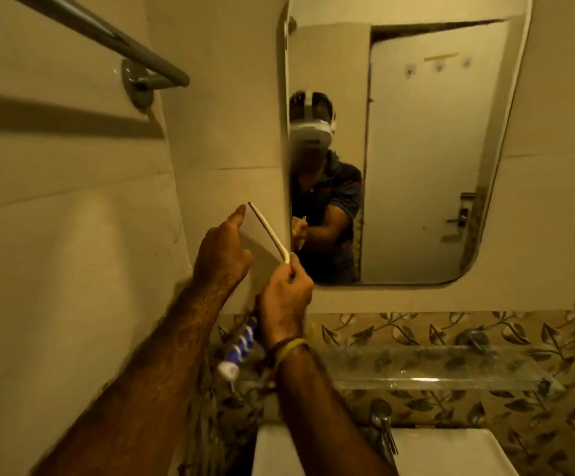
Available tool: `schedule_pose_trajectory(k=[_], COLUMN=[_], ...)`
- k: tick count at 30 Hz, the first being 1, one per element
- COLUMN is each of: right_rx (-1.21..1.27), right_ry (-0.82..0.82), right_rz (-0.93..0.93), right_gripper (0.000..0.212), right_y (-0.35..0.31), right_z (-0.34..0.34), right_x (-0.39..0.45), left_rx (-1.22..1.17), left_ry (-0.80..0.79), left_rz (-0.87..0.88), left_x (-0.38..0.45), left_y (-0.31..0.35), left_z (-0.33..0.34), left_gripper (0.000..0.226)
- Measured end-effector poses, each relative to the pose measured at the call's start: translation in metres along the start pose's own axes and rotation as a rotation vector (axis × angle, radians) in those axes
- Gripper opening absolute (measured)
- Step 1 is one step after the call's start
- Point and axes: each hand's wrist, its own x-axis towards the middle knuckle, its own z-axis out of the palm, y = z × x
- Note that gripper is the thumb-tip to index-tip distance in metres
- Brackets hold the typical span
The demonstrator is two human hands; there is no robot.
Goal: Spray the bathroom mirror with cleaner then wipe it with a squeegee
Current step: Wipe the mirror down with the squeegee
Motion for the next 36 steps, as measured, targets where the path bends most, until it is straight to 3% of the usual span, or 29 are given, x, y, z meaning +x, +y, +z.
schedule_pose_trajectory(k=[4,8,15,18,22,25,29,33,36], right_rx=[-0.067,-0.19,-0.725,-0.839,-0.908,-0.923,-1.021,-1.121,-1.118], right_ry=[-0.19,-0.159,-0.083,-0.053,-0.037,-0.026,-0.164,-0.215,-0.197], right_rz=[-0.26,-0.541,-0.976,-1.006,-1.095,-1.13,-1.047,-0.863,-0.774], right_gripper=[0.04,0.042,0.046,0.046,0.046,0.052,0.057,0.07,0.068], right_y=[-0.035,-0.088,-0.194,-0.226,-0.22,-0.181,-0.082,0.002,0.004], right_z=[-0.04,-0.05,-0.021,-0.009,-0.012,-0.037,-0.106,-0.179,-0.193], right_x=[0.004,0.041,0.126,0.153,0.166,0.164,0.138,0.096,0.089], left_rx=[-0.159,-0.231,-0.235,-0.249,-0.257,-0.351,-0.293,-0.095,-0.035], left_ry=[0.176,0.269,0.289,0.273,0.265,0.32,0.383,0.308,0.231], left_rz=[-0.07,0.027,0.138,0.135,0.026,0.04,0.057,0.081,0.062], left_x=[0.005,0.013,0.051,0.066,0.074,0.071,0.055,0.031,0.026], left_y=[0.013,0.044,0.093,0.111,0.122,0.113,0.097,0.087,0.087], left_z=[0.0,0.004,0.012,0.023,0.041,0.052,0.066,0.087,0.093], left_gripper=[0.074,0.072,0.077,0.076,0.076,0.078,0.077,0.07,0.071])
